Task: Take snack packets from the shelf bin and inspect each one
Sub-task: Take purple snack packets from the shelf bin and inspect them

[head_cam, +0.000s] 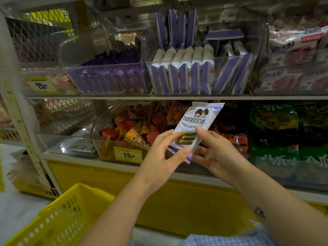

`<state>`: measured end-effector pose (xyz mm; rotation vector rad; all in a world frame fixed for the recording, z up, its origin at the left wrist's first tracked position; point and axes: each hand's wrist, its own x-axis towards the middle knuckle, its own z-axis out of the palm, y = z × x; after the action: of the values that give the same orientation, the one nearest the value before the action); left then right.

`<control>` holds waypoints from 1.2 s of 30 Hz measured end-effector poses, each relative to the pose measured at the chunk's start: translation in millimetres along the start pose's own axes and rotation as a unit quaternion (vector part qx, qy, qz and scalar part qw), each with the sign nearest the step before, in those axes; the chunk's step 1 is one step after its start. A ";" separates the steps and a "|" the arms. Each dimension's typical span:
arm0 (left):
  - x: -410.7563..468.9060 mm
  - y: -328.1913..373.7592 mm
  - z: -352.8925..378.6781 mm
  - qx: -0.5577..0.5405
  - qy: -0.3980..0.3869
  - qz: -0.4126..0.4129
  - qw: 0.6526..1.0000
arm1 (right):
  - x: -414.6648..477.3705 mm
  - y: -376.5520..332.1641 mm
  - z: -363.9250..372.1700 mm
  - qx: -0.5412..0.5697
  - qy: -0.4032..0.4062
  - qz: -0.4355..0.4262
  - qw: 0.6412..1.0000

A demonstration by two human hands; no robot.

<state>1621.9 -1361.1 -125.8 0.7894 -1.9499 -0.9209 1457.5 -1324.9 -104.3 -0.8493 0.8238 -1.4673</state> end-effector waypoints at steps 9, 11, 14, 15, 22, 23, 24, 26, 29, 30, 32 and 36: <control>4.4 1.0 -4.0 -0.301 -0.080 -0.112 0.944 | 3.1 4.0 -0.3 -0.080 -0.019 -0.005 0.997; 3.0 2.1 -5.8 -0.382 -0.110 -0.135 0.908 | 5.0 4.8 -3.4 -0.093 -0.006 -0.018 0.996; 1.5 1.4 -4.5 -0.384 -0.122 -0.151 0.903 | 5.5 4.1 -6.3 -0.081 -0.027 -0.023 0.996; 1.8 0.3 -3.9 -0.368 -0.113 -0.153 0.910 | 5.5 2.9 -7.0 -0.075 -0.032 -0.029 0.996; 7.3 -7.9 -4.7 -0.254 0.029 -0.066 0.964 | 3.9 6.1 -9.0 -0.184 -0.058 -0.096 0.977; 7.5 -9.3 -4.5 -0.247 0.041 -0.057 0.967 | 3.0 7.3 -7.9 -0.205 -0.066 -0.101 0.971; 7.4 -10.1 -4.3 -0.245 0.048 -0.051 0.967 | 2.5 8.2 -6.7 -0.223 -0.071 -0.107 0.966; 7.0 -10.2 -3.9 -0.260 0.045 -0.049 0.963 | 2.5 8.5 -5.7 -0.250 -0.074 -0.116 0.958; 7.9 -8.0 -6.1 -0.326 0.050 -0.062 0.942 | 2.4 6.2 -6.5 -0.307 -0.073 -0.130 0.940; 8.6 -7.2 -8.7 -0.355 0.058 -0.068 0.931 | 2.0 5.2 -7.3 -0.326 -0.071 -0.132 0.933; 9.6 -7.4 -15.2 -0.411 0.063 -0.078 0.906 | 1.2 3.6 -9.0 -0.340 -0.058 -0.126 0.930; 10.1 -12.4 -25.4 -0.476 0.066 -0.095 0.872 | 2.0 2.9 -12.6 -0.283 -0.034 -0.119 0.951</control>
<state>1641.4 -1383.5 -121.9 0.4213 -1.0645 -1.6896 1447.8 -1326.8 -112.9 -1.4636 1.1449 -1.4116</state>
